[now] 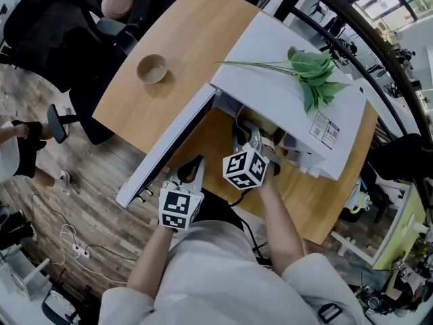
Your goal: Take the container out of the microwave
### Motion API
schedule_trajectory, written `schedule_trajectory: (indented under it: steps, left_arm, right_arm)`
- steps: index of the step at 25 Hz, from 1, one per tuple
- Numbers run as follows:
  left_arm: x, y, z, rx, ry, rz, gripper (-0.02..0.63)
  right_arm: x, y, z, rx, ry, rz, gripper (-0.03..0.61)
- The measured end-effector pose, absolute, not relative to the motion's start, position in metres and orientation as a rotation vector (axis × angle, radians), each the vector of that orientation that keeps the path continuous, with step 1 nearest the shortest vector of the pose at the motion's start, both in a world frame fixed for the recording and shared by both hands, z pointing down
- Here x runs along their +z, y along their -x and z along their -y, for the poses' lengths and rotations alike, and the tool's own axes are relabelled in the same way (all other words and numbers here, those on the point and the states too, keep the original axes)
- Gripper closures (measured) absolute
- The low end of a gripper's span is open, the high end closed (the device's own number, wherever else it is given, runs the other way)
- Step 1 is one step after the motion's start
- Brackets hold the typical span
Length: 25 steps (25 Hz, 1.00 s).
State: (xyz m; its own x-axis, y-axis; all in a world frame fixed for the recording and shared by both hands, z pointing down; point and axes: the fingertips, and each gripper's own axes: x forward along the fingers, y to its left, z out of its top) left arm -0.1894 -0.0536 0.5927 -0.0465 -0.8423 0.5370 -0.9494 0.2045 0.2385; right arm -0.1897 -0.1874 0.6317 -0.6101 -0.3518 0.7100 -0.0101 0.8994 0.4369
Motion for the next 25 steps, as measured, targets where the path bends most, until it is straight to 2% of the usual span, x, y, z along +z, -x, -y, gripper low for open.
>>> schedule_trajectory:
  steps: [25]
  left_arm:
    - [0.580,0.172,0.067,0.218,-1.851,1.766,0.611]
  right_arm:
    - [0.611,0.162,0.149,-0.469,-0.355,2.226,0.548]
